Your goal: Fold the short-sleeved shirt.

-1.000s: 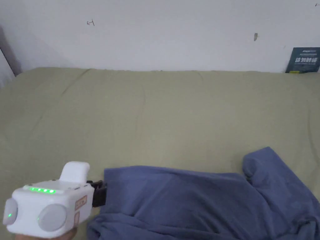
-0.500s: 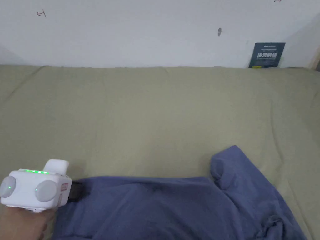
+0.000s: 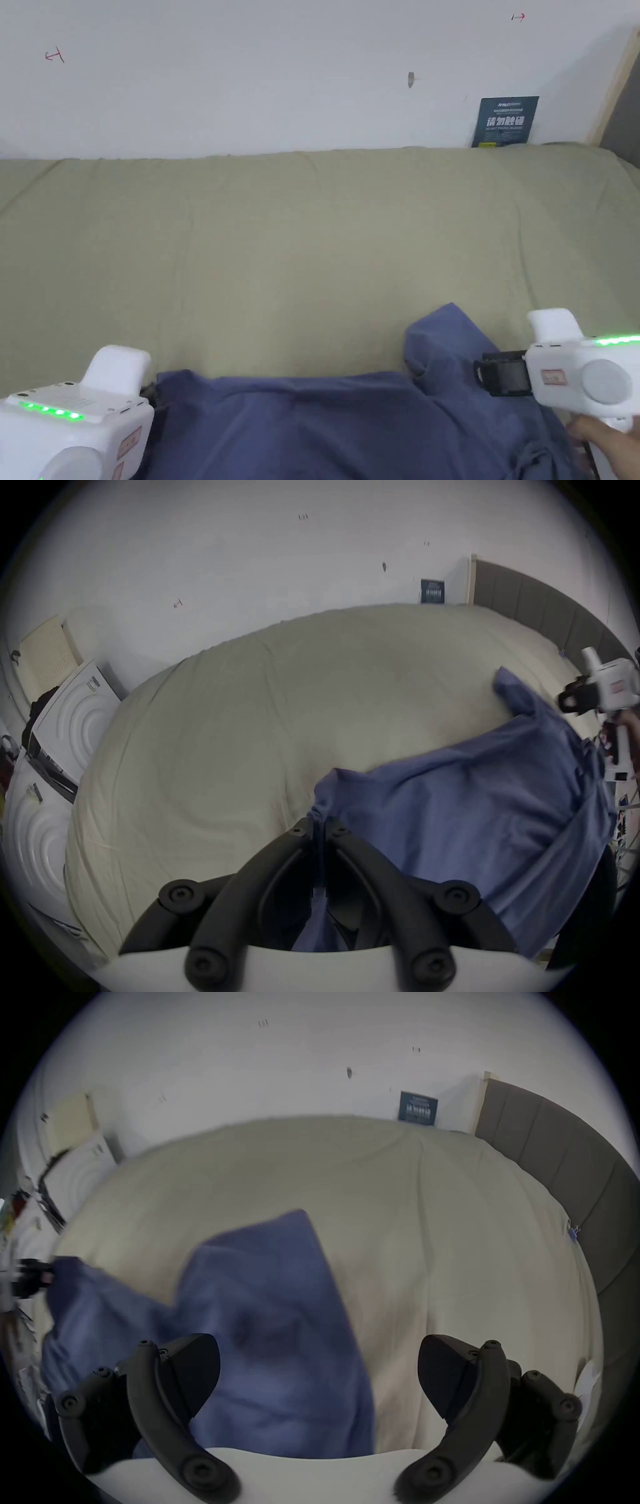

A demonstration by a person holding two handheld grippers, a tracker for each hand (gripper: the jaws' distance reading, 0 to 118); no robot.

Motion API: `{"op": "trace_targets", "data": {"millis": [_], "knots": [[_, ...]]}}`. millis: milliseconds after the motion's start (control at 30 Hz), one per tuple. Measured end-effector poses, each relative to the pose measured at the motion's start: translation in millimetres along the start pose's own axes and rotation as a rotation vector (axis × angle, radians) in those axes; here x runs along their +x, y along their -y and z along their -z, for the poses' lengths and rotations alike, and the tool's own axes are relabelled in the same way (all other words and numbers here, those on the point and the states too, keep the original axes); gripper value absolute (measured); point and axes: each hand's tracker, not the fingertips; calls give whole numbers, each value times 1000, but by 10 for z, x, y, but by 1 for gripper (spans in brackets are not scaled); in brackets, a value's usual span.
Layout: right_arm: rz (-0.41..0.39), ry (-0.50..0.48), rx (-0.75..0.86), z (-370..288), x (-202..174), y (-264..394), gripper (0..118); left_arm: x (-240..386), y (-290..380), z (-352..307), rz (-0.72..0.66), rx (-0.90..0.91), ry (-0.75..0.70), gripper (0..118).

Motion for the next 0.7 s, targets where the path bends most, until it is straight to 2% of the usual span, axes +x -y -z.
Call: {"op": "trace_targets", "data": {"millis": [67, 167, 200, 233, 267, 300, 333, 367, 433, 500, 600, 700], "knots": [[-28, 33, -58, 154, -94, 25, 114, -74, -56, -47, -26, 6, 33, 6], [-27, -27, -137, 310, -175, 77, 91, -126, -18, -104, -35, 14, 31, 6], [-31, 12, -87, 240, -196, 87, 73, -158, -36, -80, -39, 16, 26, 6], [-16, -44, -52, 161, -188, 94, 47, -124, 31, -135, -37, 32, 12, 6], [-28, -55, -24, 92, -214, 117, 47, -154, 15, -111, -40, 35, 15, 6], [-76, -8, 24, 14, -233, 143, 32, -181, -5, -86, -44, 36, 17, 6], [-105, -24, 47, -36, -257, 173, 0, -200, -38, -42, -48, 37, 15, 6], [-98, -3, 70, -70, -236, 168, 0, -148, 15, -77, -48, 42, 18, 6], [-53, -47, 63, -119, -244, 174, 0, -177, -13, 12, -73, 39, 46, 6], [-84, -20, 87, -164, -270, 159, 0, -160, -1, 61, -95, 44, 40, 6], [-122, -39, 143, -397, -312, 135, 0, -233, -56, 140, -153, 35, 43, 6], [-108, -90, 241, -801, -290, 188, 0, -267, 23, -139, -189, 118, 41, 6]]}}
